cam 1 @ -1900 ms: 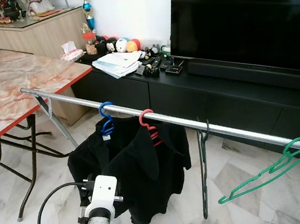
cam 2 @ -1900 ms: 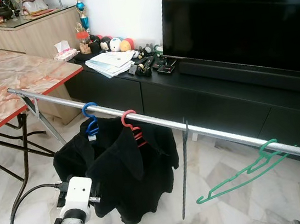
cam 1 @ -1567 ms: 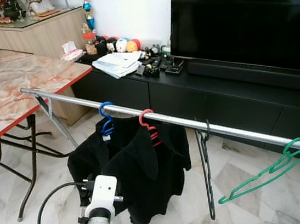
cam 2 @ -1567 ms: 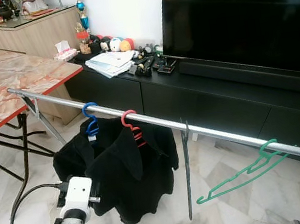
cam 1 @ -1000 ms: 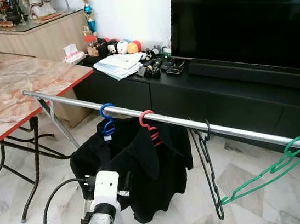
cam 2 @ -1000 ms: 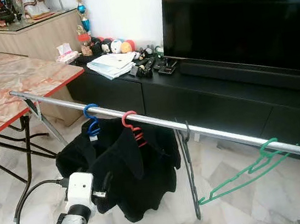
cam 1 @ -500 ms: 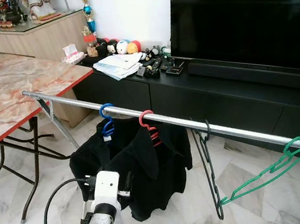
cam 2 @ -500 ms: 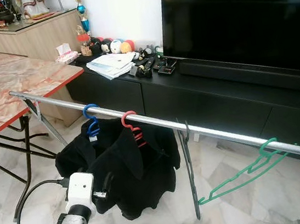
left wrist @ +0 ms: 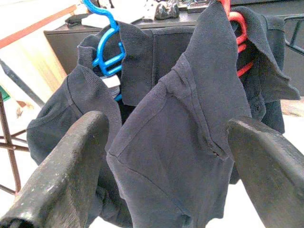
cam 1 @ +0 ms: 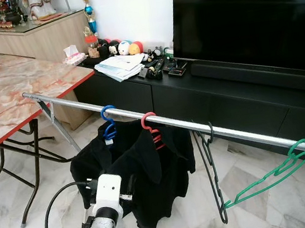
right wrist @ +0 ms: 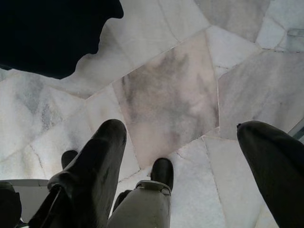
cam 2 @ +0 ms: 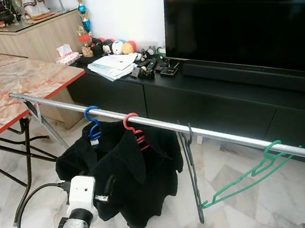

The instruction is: Hang hanger

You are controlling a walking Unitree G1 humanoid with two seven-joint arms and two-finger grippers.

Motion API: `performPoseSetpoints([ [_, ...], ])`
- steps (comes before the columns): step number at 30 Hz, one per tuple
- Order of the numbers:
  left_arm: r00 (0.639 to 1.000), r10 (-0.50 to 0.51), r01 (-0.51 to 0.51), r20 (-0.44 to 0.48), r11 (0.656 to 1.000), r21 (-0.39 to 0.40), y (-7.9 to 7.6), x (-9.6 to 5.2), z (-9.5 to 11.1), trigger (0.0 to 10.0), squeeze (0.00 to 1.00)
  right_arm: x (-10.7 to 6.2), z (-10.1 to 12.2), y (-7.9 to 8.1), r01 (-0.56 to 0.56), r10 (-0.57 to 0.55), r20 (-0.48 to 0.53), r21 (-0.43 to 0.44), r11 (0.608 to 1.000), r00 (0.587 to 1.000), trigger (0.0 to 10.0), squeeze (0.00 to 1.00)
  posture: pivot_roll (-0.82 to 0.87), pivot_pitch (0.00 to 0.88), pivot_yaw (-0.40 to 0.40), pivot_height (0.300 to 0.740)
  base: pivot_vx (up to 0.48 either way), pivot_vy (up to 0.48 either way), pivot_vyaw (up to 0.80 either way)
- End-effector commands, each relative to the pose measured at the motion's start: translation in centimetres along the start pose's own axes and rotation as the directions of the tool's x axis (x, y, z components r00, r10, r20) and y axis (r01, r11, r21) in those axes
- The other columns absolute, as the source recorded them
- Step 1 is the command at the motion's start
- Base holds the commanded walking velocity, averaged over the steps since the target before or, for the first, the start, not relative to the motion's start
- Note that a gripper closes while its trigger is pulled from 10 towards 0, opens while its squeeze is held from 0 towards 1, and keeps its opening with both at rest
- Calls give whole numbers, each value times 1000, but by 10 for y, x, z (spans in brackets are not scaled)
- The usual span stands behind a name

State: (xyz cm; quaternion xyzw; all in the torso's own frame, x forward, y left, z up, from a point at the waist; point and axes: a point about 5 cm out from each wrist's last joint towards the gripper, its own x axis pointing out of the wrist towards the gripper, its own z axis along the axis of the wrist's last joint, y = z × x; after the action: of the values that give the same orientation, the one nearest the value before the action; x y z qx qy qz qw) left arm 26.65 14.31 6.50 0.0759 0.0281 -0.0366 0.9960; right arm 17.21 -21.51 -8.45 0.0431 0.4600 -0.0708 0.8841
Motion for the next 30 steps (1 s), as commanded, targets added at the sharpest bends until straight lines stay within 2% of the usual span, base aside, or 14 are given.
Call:
performPoseSetpoints([
  [1,1000,1,-1,6,1000,-3,1,-2,0,10000,0,0,0,0,-1,1,5,12,1000,1000,10000,0,-36,0,35,740,0,0,0],
  [13,1000,9,-9,-7,1000,-20,2,-2,-2,10000,0,0,-1,0,0,0,3,14,1000,1000,10000,0,-35,0,35,740,0,0,0],
  [30,1000,10,-10,-10,1000,-22,3,-1,-2,10000,0,0,-1,1,3,-3,2,28,1000,1000,10000,0,-32,0,40,740,0,335,0],
])
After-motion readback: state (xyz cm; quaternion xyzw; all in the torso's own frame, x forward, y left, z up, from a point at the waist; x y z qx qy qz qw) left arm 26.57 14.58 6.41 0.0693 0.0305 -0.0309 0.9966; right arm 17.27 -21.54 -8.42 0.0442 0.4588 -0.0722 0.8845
